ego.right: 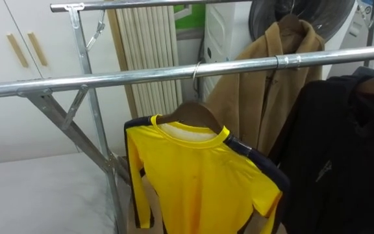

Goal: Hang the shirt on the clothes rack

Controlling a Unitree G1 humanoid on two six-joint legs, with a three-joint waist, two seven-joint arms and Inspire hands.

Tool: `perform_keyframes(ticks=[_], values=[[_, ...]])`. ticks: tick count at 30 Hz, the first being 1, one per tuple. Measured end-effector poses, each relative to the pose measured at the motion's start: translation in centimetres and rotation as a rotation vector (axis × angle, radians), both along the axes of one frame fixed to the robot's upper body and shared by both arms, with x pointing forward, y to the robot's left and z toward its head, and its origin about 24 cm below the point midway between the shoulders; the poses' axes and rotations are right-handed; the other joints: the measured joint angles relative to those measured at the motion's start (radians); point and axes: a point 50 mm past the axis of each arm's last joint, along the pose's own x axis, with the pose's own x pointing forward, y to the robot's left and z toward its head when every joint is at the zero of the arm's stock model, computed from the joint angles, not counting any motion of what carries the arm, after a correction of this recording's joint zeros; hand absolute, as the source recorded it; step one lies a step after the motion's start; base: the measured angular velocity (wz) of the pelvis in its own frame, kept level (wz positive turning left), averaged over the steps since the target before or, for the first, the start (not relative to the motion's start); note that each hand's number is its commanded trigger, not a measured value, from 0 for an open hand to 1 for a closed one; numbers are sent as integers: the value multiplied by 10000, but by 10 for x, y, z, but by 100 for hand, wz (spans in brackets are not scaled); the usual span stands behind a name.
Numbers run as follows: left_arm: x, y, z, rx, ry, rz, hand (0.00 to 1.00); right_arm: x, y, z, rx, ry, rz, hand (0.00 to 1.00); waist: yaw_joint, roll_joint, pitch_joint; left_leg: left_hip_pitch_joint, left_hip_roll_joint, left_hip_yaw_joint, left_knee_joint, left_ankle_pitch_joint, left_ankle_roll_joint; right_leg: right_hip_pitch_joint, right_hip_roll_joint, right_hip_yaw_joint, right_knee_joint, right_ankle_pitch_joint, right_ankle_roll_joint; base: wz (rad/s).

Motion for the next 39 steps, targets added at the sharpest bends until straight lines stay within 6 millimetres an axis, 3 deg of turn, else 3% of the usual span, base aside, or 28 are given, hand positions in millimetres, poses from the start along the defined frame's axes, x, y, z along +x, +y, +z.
perform_keyframes(ticks=[25,34,39], values=[[0,0,0,19,41,32,0,2,1,0,-131,10,142,0,2,-24,-8,5,1,-95,2,-3,5,85,-24,-74,-109,9,-25,0],[0,-1,0,71,18,4,0,5,2,0,-160,4,481,0,47,12,9,22,0,-429,8,-3,3,201,-144,-636,-115,-36,-104,12],[3,-2,0,69,-116,-113,0,14,6,1,-221,-247,1261,0,308,23,-11,-83,0,-500,49,-2,1,133,-168,-782,-73,-96,-127,9]])
